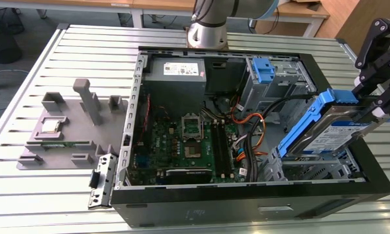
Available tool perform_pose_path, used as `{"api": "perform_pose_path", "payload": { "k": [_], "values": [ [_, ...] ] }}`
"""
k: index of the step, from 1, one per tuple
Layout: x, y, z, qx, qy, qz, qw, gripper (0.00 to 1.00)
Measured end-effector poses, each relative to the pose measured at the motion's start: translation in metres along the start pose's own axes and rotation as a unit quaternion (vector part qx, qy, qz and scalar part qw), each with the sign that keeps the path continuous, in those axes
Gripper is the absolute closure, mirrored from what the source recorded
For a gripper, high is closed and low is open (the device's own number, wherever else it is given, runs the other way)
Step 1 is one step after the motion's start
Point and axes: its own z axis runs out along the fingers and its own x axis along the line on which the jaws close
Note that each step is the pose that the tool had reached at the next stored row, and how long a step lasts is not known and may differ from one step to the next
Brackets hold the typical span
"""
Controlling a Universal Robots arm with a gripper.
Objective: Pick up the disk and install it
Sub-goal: 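Insert the disk into the insertion slot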
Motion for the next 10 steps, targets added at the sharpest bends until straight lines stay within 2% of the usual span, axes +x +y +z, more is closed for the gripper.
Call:
{"api": "perform_pose_path", "payload": {
  "k": [3, 10],
  "values": [
    [0.0, 0.0, 0.0002, 0.0, 0.0001, 0.0, 1.0, 0.65],
    [0.0005, -0.0003, 0.0061, 0.0, 0.0, 0.0, 1.0, 0.65]
  ]
}}
